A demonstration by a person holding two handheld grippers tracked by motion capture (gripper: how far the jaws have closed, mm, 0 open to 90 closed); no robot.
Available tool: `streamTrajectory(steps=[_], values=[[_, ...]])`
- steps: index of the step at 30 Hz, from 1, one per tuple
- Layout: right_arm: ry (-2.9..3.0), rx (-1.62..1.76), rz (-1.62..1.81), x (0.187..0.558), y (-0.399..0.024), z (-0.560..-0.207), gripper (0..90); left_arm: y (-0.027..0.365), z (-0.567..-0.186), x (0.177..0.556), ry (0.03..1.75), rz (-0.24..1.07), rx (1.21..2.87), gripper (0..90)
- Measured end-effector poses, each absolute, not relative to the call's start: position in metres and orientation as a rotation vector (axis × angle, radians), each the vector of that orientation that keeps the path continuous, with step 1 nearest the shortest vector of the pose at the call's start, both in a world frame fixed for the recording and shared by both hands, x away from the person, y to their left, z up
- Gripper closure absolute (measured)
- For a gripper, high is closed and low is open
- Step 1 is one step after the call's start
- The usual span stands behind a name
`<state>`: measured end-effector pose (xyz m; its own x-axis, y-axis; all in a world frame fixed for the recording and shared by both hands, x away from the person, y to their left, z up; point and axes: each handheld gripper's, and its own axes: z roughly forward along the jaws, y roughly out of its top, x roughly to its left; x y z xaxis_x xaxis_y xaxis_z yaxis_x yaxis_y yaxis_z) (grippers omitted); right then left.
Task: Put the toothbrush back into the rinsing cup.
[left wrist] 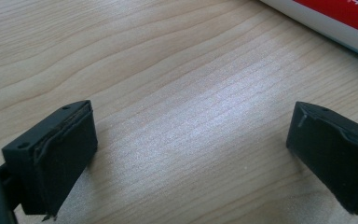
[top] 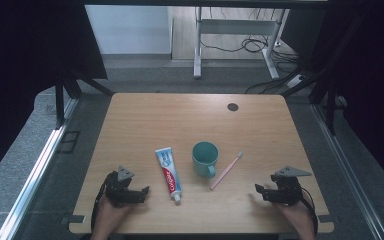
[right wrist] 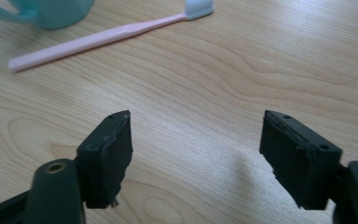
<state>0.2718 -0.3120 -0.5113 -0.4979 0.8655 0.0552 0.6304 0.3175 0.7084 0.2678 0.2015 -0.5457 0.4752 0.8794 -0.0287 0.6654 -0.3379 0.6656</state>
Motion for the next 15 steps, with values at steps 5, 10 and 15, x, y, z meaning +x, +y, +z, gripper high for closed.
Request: streamTrajectory(steps=[5,10,15], values=[[2.281,1.338,1.004,0.274,-0.311,-0.507,34.4,0.201,-0.546,0.268,1.275,0.451,2.109,1.6],[2.296,1.328,1.011,0.275,-0.306,-0.503,42.4,0.201,-0.546,0.267,1.276,0.452,2.108,1.6],[2.317,1.312,1.001,0.278,-0.302,-0.502,50.1,0.201,-0.546,0.267,1.276,0.452,2.107,1.7]])
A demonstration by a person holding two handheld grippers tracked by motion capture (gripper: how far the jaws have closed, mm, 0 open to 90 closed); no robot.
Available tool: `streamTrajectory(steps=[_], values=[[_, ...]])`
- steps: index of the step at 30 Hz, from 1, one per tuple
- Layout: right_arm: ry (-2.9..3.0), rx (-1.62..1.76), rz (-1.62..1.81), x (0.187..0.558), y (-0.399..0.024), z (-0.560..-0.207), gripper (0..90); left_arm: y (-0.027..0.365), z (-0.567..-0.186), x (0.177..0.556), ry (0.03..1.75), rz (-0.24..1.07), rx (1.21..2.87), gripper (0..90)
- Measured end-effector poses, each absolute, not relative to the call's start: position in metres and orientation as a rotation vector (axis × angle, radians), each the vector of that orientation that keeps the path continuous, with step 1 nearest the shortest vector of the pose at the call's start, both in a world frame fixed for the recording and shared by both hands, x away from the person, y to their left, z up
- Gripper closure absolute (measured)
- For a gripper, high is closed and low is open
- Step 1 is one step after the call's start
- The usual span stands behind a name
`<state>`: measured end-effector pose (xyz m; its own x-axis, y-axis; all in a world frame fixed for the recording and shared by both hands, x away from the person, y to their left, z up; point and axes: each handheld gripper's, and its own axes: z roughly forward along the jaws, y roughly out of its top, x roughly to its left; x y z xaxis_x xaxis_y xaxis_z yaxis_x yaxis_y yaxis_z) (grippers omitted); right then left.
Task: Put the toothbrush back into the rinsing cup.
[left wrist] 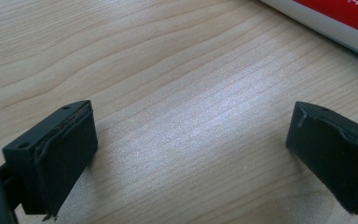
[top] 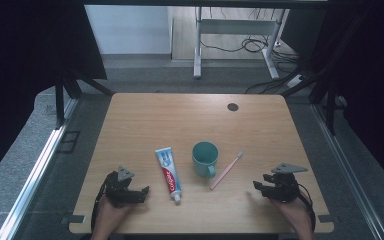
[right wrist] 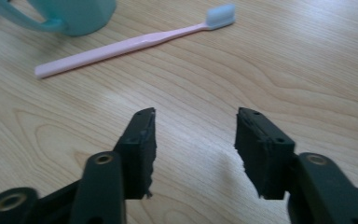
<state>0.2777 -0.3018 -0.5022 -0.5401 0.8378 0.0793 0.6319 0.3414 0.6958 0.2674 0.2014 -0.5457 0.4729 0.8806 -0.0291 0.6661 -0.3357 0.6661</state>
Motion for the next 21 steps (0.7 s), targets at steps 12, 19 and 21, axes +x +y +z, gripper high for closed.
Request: streamTrajectory(steps=[12,19,21], values=[[2.408,1.260,1.003,0.289,-0.288,-0.503,71.7,0.201,-0.546,0.267,1.278,0.453,2.107,1.8],[2.433,1.243,1.026,0.295,-0.282,-0.501,80.3,0.201,-0.546,0.267,1.278,0.453,2.107,1.8],[2.440,1.238,1.030,0.297,-0.279,-0.500,82.9,0.201,-0.546,0.267,1.278,0.453,2.107,1.8]])
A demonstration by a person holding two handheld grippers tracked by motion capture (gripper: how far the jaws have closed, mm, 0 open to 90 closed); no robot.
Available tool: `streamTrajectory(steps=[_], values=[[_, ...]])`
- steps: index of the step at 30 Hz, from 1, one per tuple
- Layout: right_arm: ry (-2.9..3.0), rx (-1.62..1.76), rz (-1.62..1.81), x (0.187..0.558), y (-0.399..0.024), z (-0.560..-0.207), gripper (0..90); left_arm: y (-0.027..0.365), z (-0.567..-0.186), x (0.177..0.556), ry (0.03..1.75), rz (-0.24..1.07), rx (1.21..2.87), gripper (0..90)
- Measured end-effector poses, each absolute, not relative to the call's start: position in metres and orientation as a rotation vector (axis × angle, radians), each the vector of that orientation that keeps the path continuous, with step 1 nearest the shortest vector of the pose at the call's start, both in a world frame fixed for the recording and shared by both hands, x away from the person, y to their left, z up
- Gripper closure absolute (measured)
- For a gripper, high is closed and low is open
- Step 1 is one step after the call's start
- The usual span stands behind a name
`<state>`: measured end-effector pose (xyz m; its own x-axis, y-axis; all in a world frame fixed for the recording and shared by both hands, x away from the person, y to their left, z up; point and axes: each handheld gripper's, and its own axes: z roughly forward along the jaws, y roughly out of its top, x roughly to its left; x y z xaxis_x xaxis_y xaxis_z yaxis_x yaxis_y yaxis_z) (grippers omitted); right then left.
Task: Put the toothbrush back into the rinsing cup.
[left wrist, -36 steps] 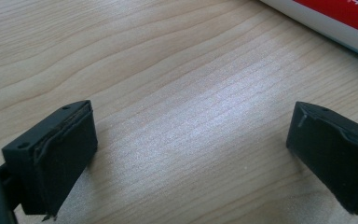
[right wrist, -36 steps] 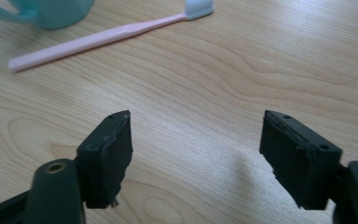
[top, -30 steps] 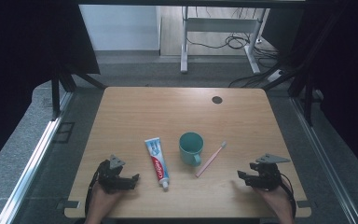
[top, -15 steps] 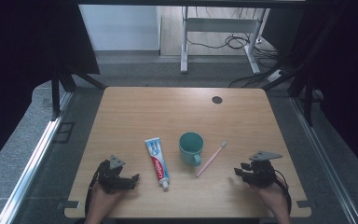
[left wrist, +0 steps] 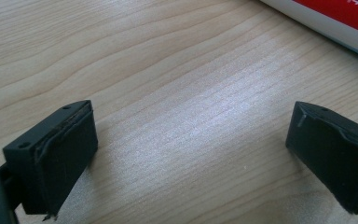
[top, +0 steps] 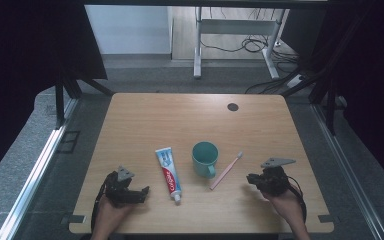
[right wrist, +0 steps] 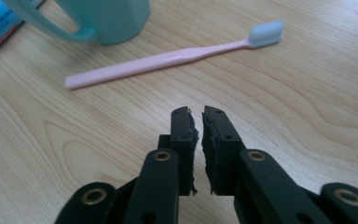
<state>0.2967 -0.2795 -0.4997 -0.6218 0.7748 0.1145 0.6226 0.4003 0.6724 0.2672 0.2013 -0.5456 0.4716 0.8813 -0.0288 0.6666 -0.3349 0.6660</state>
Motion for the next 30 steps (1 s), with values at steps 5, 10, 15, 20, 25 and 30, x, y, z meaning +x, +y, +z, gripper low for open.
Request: streamTrajectory(steps=[5,10,15,20,25,30], values=[[2.452,1.231,1.046,0.300,-0.274,-0.498,87.6,0.201,-0.546,0.267,1.278,0.453,2.107,1.8],[2.475,1.221,1.058,0.308,-0.263,-0.498,89.8,0.201,-0.546,0.267,1.279,0.454,2.106,1.8],[2.495,1.213,1.069,0.314,-0.251,-0.499,89.8,0.201,-0.546,0.267,1.278,0.454,2.106,1.8],[2.513,1.195,1.072,0.318,-0.239,-0.500,89.8,0.201,-0.546,0.267,1.279,0.454,2.106,1.8],[2.531,1.174,1.072,0.322,-0.227,-0.501,89.8,0.201,-0.546,0.267,1.279,0.454,2.106,1.8],[2.544,1.172,1.072,0.324,-0.219,-0.505,89.8,0.201,-0.546,0.267,1.278,0.454,2.106,1.8]])
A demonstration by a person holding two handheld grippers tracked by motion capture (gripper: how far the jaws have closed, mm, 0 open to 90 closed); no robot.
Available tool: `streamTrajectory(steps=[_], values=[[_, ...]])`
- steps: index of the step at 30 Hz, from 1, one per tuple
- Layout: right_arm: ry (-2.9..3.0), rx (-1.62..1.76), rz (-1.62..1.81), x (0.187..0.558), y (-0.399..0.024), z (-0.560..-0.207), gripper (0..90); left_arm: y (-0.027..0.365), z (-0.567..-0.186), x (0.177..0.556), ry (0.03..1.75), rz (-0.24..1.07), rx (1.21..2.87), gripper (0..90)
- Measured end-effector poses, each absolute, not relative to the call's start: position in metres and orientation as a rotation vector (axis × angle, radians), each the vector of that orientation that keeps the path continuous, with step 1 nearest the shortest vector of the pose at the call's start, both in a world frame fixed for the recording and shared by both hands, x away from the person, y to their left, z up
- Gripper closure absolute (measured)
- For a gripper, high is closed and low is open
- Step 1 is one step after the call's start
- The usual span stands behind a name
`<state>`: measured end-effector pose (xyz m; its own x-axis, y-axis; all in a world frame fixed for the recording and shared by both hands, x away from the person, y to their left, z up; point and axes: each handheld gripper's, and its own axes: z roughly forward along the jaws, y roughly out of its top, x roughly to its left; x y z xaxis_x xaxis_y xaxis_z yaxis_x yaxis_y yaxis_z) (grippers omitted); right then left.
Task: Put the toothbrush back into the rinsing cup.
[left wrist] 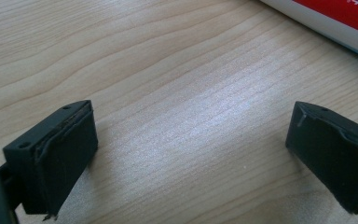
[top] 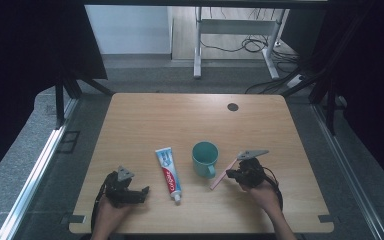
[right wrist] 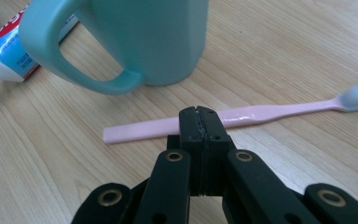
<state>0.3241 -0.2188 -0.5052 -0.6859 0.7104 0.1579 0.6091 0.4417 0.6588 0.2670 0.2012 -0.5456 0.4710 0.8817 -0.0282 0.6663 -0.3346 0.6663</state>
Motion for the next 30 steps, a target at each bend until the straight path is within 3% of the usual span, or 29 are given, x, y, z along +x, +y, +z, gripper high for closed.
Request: streamTrajectory(steps=[30], values=[[2.622,1.118,1.037,0.328,-0.181,-0.521,89.7,0.201,-0.546,0.267,1.279,0.454,2.106,1.8]])
